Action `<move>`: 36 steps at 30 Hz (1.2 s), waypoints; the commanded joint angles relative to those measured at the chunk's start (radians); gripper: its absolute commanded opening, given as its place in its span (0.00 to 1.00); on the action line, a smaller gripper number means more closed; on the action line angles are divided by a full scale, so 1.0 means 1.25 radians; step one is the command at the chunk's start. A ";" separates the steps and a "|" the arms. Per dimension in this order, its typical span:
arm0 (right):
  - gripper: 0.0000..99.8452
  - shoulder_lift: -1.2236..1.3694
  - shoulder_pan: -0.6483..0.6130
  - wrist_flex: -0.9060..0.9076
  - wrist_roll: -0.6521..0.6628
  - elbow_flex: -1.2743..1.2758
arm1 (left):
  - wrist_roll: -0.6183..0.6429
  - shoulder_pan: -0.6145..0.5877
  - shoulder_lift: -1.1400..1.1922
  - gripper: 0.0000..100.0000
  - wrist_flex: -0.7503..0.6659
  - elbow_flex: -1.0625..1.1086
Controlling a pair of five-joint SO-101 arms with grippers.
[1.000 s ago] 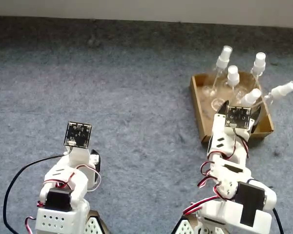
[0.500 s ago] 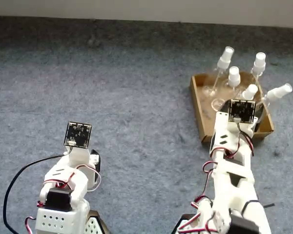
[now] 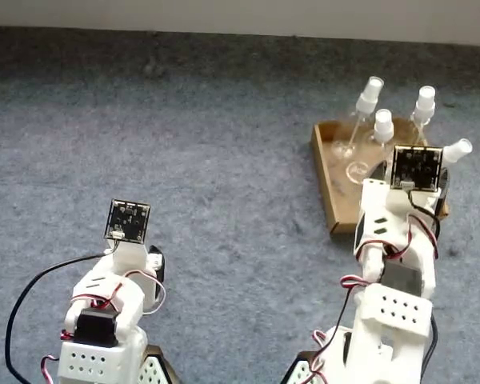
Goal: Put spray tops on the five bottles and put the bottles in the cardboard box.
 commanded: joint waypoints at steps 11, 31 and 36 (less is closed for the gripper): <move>0.01 -0.273 -0.188 0.388 0.005 -0.174 | 0.041 -0.160 -0.009 0.01 0.001 -0.089; 0.01 -0.609 -0.224 0.371 0.010 0.261 | 0.002 -0.136 -0.009 0.01 -0.002 0.045; 0.01 -0.609 -0.224 0.369 0.005 0.334 | 0.004 -0.134 -0.009 0.01 0.004 0.045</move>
